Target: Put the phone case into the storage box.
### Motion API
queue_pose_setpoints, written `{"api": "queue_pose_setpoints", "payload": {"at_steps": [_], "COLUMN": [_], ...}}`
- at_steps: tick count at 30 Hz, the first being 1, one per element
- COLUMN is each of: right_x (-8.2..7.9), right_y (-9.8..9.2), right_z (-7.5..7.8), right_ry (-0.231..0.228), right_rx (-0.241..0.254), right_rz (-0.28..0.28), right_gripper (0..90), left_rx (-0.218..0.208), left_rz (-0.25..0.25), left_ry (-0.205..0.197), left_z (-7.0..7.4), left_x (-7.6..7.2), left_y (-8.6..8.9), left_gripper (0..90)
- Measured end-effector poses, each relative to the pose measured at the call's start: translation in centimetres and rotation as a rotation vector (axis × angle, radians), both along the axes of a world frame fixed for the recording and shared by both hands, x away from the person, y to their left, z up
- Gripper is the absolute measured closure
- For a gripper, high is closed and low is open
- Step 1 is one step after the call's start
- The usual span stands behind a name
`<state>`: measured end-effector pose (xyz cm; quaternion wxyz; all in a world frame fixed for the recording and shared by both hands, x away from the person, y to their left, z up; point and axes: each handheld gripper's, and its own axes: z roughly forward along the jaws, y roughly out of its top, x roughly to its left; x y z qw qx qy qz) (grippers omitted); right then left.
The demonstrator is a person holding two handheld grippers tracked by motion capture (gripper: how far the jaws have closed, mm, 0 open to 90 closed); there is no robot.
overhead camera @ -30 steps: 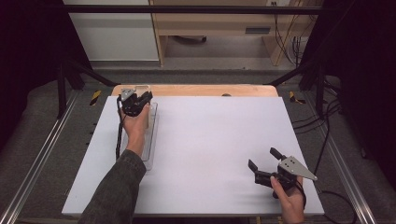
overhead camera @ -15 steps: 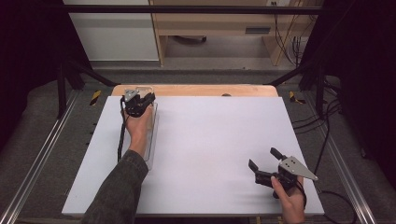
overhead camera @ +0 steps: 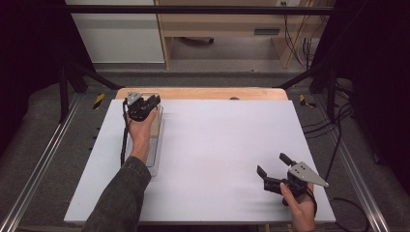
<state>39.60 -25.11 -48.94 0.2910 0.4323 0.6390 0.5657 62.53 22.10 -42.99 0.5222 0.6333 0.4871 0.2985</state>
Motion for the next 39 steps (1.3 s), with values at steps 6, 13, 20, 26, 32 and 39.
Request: {"api": "queue_pose_setpoints", "payload": {"at_steps": [6, 13, 20, 26, 32, 39], "right_x": [-0.1, -0.1, -0.1, -0.1, -0.1, -0.1], "right_y": [0.2, 0.4, 0.5, 0.5, 0.6, 0.7], "right_z": [0.0, 0.1, 0.1, 0.1, 0.0, 0.0], "right_ry": [0.0, -0.004, -0.004, -0.004, -0.002, -0.001], "right_rx": [-0.003, -0.008, -0.01, -0.017, -0.022, -0.024], "right_rz": [0.001, 0.002, 0.001, 0.001, 0.001, 0.003], "right_gripper": [3.2, 3.3, 3.2, 3.2, 3.1, 3.1], "left_rx": [0.069, 0.123, 0.153, 0.127, 0.154, 0.173], "left_rz": [-0.018, -0.056, -0.081, -0.117, -0.127, -0.144], "left_ry": [-0.007, -0.017, -0.031, -0.049, -0.062, -0.078], "left_z": [1.0, 1.9, 2.8, 2.9, 3.3, 4.1], "left_x": [-1.0, -2.1, -3.2, -4.2, -5.0, -5.8], "left_y": [-0.3, -1.0, -1.2, -1.5, -1.8, -1.9], "left_gripper": [51.5, 33.6, 21.8, 11.3, 7.1, 6.6]}}
